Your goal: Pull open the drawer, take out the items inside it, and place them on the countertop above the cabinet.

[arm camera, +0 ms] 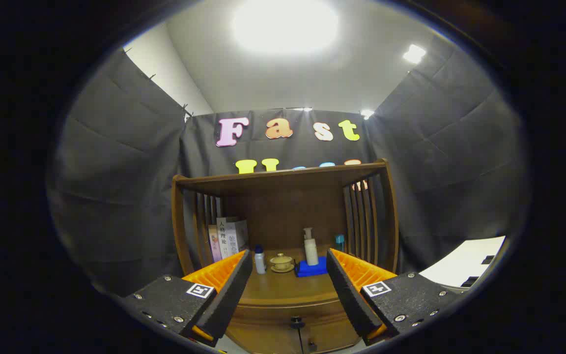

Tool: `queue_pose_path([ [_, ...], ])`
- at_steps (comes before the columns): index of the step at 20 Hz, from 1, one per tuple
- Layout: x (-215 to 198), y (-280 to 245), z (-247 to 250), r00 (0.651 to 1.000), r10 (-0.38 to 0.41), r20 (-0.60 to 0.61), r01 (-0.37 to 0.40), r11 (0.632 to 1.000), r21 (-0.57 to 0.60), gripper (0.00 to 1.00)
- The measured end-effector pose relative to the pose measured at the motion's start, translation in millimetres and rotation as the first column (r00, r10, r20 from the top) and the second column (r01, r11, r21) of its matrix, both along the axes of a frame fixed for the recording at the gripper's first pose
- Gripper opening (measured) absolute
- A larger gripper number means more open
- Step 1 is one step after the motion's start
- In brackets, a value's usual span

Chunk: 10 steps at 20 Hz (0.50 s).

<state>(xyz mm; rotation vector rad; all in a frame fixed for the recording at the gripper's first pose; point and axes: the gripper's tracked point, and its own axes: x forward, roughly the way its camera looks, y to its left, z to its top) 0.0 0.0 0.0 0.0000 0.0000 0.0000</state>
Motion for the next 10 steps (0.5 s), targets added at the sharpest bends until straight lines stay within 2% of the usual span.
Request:
queue_pose_path([
  [10,7,-15,-11,0.999,-0.032,-0.013,0.032,0.998,-0.049,0.94],
])
